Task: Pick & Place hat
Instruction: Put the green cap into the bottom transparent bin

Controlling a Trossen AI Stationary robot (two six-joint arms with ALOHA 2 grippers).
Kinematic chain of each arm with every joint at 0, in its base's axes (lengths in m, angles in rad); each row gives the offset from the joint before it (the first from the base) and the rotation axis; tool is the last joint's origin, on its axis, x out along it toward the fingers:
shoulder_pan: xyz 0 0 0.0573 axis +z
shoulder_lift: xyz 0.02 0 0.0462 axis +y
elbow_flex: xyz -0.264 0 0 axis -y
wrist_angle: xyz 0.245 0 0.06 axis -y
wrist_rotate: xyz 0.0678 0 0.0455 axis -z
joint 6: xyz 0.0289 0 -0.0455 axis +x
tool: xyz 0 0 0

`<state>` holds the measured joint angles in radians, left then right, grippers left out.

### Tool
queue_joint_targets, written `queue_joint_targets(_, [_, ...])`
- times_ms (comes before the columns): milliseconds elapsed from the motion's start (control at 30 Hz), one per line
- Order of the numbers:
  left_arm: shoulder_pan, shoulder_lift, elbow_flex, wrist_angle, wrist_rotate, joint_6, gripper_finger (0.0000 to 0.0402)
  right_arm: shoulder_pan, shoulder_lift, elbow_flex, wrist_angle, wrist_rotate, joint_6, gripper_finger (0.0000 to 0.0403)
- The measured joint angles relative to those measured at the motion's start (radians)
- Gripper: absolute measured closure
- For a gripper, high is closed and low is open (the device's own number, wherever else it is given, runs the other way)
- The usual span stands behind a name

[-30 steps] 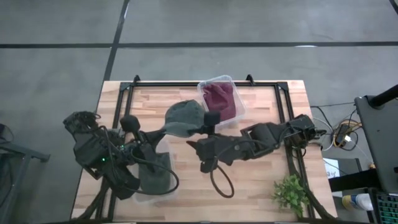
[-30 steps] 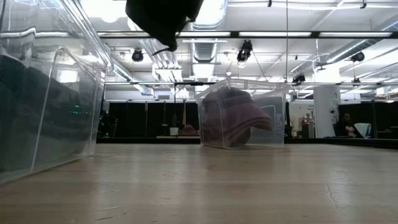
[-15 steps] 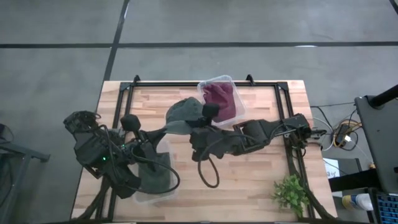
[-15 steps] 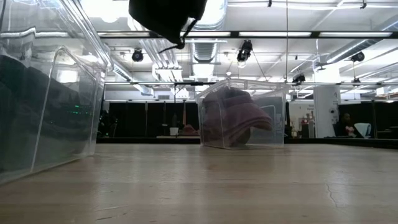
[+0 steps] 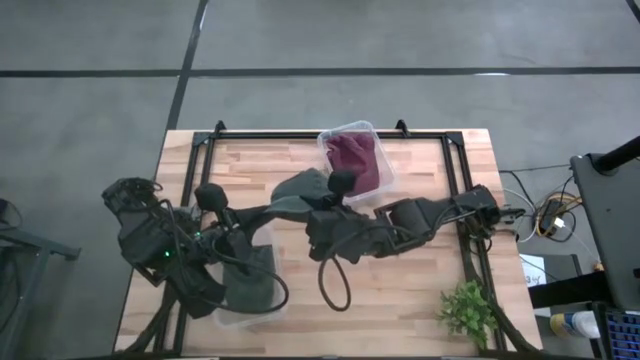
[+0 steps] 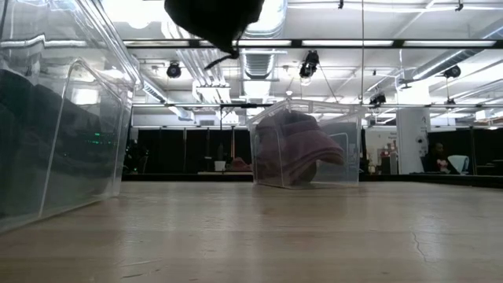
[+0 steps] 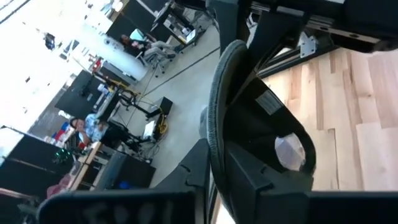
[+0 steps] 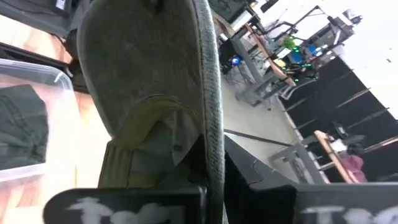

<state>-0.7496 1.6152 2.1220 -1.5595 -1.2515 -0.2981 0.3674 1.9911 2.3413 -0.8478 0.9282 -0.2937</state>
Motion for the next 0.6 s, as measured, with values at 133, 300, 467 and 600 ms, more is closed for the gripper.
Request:
queue_joint_targets(133, [-0.014, -0.017, 0.000, -0.008, -0.038, 0.019, 0.0365, 0.021, -0.003, 0.000, -0.011, 0.076, -0.030, 0.0393])
queue_joint_targets(300, [-0.034, -0.053, 0.000, -0.008, -0.156, 0.018, 0.0364, 0.041, -0.018, 0.004, -0.010, 0.151, -0.100, 0.0393])
queue_joint_targets(467, [-0.050, -0.120, 0.000, -0.006, -0.207, -0.130, 0.0363, 0.047, -0.020, 0.004, -0.007, -0.004, -0.169, 0.0394])
queue_joint_targets(600, [-0.050, -0.187, 0.000, -0.006, -0.145, -0.279, 0.0363, 0.048, -0.012, 0.003, 0.063, -0.142, -0.206, 0.0394])
